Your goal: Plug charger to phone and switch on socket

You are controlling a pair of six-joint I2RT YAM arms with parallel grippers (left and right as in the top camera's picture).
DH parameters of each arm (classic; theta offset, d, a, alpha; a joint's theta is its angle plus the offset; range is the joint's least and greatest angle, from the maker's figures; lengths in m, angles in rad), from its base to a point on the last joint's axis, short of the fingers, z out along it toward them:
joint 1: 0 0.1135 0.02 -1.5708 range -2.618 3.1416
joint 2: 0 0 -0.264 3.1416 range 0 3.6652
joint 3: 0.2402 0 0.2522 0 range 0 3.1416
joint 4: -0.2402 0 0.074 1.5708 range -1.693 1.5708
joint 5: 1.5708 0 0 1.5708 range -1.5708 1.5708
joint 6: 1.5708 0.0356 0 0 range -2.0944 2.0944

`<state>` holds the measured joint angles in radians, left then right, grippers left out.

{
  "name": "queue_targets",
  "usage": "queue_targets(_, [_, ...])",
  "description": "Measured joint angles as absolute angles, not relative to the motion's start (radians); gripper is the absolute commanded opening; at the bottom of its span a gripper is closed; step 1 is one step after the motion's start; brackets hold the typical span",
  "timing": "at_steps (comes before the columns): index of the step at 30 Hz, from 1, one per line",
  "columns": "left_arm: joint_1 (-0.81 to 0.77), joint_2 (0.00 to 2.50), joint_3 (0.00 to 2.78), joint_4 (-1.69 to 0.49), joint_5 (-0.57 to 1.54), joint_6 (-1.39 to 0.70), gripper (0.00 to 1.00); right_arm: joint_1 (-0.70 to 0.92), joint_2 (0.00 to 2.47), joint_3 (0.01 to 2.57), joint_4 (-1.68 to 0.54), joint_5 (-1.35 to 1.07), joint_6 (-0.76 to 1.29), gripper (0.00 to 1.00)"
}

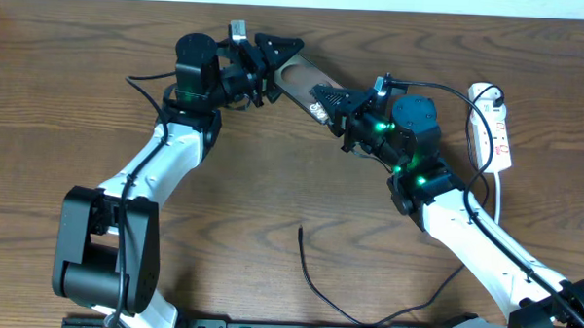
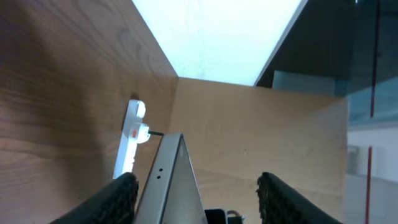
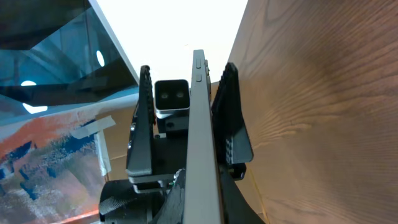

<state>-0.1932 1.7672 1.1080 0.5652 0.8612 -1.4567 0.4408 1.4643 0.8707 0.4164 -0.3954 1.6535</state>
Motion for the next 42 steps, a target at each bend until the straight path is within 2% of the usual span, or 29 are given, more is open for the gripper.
queue_targets(2, [-0.191,1.767,1.108,0.565,0.862,-1.457,0.30,0.441,1.464,0.871,0.416,-0.395,1.654,0.01])
queue_targets(4, [-0.191,1.767,1.108,0.562,0.862,-1.465,0.11,0.441,1.464,0.871,0.420,-0.395,1.654,0.01])
queue_targets(5, [-0.191,1.767,1.108,0.558,0.862,-1.465,0.08,0.441,1.464,0.871,0.422,-0.394,1.654,0.01])
queue_targets(16, [-0.187,1.768,1.108,0.561,0.865,-1.496,0.07,0.441,1.464,0.871,0.431,-0.393,1.677,0.02])
queue_targets(20, [-0.187,1.767,1.108,0.562,0.865,-1.491,0.07,0.442,1.464,0.871,0.424,-0.397,1.662,0.30])
queue_targets(21, [-0.187,1.768,1.108,0.561,0.865,-1.488,0.07,0.442,1.464,0.871,0.423,-0.400,1.655,0.39])
queue_targets(22, [-0.187,1.768,1.108,0.559,0.865,-1.485,0.07,0.442,1.464,0.871,0.424,-0.403,1.656,0.67])
queue_targets(23, [-0.187,1.767,1.108,0.558,0.865,-1.481,0.07,0.442,1.464,0.871,0.426,-0.403,1.645,0.80])
queue_targets(26, [-0.187,1.768,1.108,0.558,0.857,-1.477,0.08,0.443,1.464,0.871,0.429,-0.409,1.636,0.98])
queue_targets(33, [-0.149,1.768,1.108,0.564,0.855,-1.478,0.07,0.443,1.464,0.871,0.430,-0.438,1.589,0.99])
queue_targets(42, [0.052,1.768,1.108,0.565,0.928,-1.478,0.07,0.399,1.464,0.871,0.424,-0.586,1.410,0.99])
